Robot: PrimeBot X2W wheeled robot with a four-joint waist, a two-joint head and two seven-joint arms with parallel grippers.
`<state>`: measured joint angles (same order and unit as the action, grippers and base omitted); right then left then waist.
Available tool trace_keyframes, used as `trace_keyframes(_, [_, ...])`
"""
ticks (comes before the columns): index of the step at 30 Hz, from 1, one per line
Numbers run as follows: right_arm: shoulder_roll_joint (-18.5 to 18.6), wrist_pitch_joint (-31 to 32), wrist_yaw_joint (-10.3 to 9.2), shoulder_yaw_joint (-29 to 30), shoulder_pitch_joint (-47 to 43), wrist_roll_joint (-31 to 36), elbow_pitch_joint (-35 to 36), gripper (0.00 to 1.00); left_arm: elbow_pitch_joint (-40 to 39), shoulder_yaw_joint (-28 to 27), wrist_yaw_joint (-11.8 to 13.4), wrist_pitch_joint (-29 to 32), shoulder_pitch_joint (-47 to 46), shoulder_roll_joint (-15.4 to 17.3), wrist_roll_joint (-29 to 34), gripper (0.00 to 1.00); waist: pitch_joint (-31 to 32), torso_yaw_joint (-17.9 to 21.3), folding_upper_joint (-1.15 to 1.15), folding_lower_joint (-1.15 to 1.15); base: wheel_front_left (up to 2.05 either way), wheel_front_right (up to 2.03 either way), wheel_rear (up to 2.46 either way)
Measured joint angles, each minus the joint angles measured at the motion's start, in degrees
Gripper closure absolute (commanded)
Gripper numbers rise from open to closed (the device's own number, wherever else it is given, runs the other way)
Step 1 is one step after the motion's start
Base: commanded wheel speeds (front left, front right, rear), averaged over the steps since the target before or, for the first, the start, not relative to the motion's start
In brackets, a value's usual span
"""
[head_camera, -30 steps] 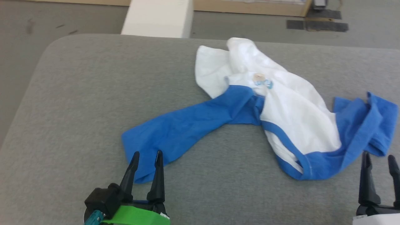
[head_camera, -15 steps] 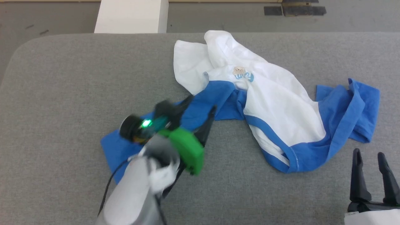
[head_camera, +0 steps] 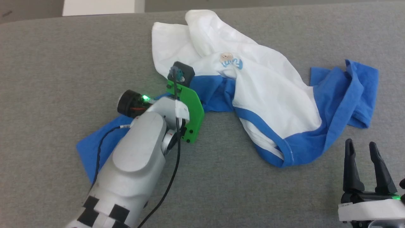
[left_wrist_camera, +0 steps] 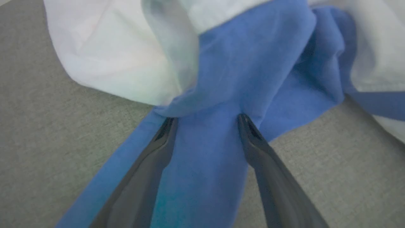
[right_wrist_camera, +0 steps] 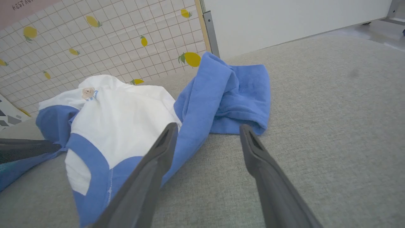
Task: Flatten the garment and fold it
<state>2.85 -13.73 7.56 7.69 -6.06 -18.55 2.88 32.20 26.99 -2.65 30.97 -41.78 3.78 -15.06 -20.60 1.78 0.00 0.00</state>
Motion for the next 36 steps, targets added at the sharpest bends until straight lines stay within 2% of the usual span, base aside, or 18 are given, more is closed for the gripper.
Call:
trace_keyframes(1, [0.0, -0.01, 0.0, -0.04, 0.26, -0.2, -0.22, 0.0, 1.02, 0.21, 0.18, 0.03, -0.89, 0.19, 0.29, 0.33, -0.41, 0.51, 0.0, 0.0, 0.0, 0.0, 0.0])
trace_keyframes(2, [0.01, -0.12, 0.0, 0.03, 0.4, -0.24, -0.36, 0.0, 1.62, 0.16, 0.21, -0.03, -1.4, 0.18, 0.36, 1.0, -0.73, 0.87, 0.0, 0.0, 0.0, 0.0, 0.0])
trace_keyframes(9, [0.02, -0.51, 0.0, 1.1, 0.46, -0.33, -1.36, 0.0, 1.79, -2.46, -0.68, -4.46, -0.78, -0.3, -4.27, 1.0, -1.93, 1.41, 0.0, 0.0, 0.0, 0.0, 0.0])
trace_keyframes(12, [0.03, -0.53, 0.0, 1.35, 0.28, -0.14, -1.53, 0.0, -2.6, -5.24, -1.69, -6.39, 3.66, -0.45, -10.21, 1.0, -1.08, 0.91, 0.0, 0.0, 0.0, 0.0, 0.0])
trace_keyframes(16, [0.03, -0.58, 0.0, 1.47, -0.8, -0.04, -1.58, 0.0, -14.49, -10.37, -1.97, -5.15, 14.0, 0.82, -17.52, 1.0, 0.77, -0.48, 0.0, 0.0, 0.0, 0.0, 0.0])
trace_keyframes(21, [0.01, -0.32, 0.0, 1.38, -2.45, 0.0, -1.53, 0.0, -36.95, -21.13, 3.27, -1.03, 25.83, 8.24, -23.75, 1.0, 3.83, -2.95, 0.0, 0.0, 0.0, 0.0, 0.0])
trace_keyframes(24, [0.02, 0.05, 0.0, 1.36, -2.57, 0.0, -1.48, 0.0, -46.18, -26.72, 6.73, 2.32, 33.07, 11.26, -26.42, 1.0, 5.13, -4.24, 0.0, 0.0, 0.0, 0.0, 0.0])
trace_keyframes(27, [0.01, 0.18, 0.0, 1.26, -2.6, 0.0, -1.51, 0.0, -49.7, -29.43, 8.24, 4.78, 39.45, 12.68, -28.06, 1.0, 5.96, -5.18, 0.0, 0.0, 0.0, 0.0, 0.0])
trace_keyframes(30, [0.01, 0.35, 0.0, 1.19, -2.57, 0.0, -1.51, 0.0, -49.05, -29.6, 9.25, 5.5, 42.35, 12.77, -28.24, 1.0, 6.31, -5.62, 0.0, 0.0, 0.0, 0.0, 0.0])
trace_keyframes(31, [0.01, 0.65, 0.0, 1.07, -2.52, 0.0, -1.52, 0.0, -47.96, -29.69, 9.93, 5.42, 42.59, 12.49, -28.24, 0.96, 6.29, -5.58, 0.0, 0.0, 0.0, 0.0, 0.0])
trace_keyframes(32, [0.01, 0.69, 0.0, 0.91, -2.46, 0.0, -1.53, 0.0, -46.47, -29.49, 10.45, 5.26, 42.81, 12.41, -27.88, 0.69, 6.22, -5.48, 0.0, 0.0, 0.0, 0.0, 0.0])
trace_keyframes(33, [0.01, 0.7, 0.0, 0.81, -2.46, 0.0, -1.53, 0.0, -45.23, -29.16, 10.59, 5.21, 43.02, 12.47, -27.03, 0.24, 6.13, -5.36, 0.0, 0.0, 0.0, 0.0, 0.0])
trace_keyframes(34, [0.01, 0.7, 0.0, 0.67, -2.44, 0.0, -1.54, 0.0, -43.77, -28.85, 10.87, 4.71, 43.13, 12.43, -25.96, 0.0, 6.01, -5.19, 0.0, 0.0, 0.0, 0.0, 0.0])
trace_keyframes(36, [0.01, 0.8, 0.0, 0.38, -2.36, 0.0, -1.55, 0.0, -42.09, -29.04, 11.2, 2.82, 43.13, 11.87, -25.68, 0.0, 5.76, -4.8, 0.0, 0.0, 0.0, 0.0, 0.0])
